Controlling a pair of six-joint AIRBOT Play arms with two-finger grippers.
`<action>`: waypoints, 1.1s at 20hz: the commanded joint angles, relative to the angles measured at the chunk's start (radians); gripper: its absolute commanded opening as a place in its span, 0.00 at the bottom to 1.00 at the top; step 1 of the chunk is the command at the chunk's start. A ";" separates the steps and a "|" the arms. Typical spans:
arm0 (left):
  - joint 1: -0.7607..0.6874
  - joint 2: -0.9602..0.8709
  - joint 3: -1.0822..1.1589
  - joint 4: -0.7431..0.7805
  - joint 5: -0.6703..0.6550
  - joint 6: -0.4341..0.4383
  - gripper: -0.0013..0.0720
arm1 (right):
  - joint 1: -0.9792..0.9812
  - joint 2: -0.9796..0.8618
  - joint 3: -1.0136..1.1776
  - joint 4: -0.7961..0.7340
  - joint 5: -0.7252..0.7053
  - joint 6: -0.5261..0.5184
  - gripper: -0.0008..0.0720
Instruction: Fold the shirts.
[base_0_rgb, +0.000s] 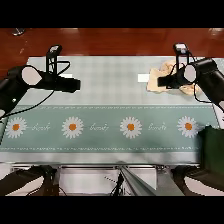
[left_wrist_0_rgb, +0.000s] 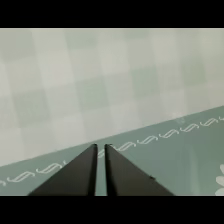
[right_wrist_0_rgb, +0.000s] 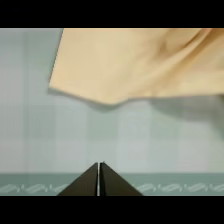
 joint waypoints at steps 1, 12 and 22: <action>0.000 -0.020 0.000 0.004 0.116 0.000 0.91 | -0.025 -0.017 0.001 -0.227 -0.316 0.039 0.89; 0.030 -0.037 0.000 0.012 0.156 -0.008 0.98 | -0.420 -0.497 0.379 0.091 -0.204 0.049 0.87; 0.056 -0.053 0.016 0.016 -0.043 -0.040 0.97 | -0.447 -0.590 0.511 0.389 0.077 -0.144 0.04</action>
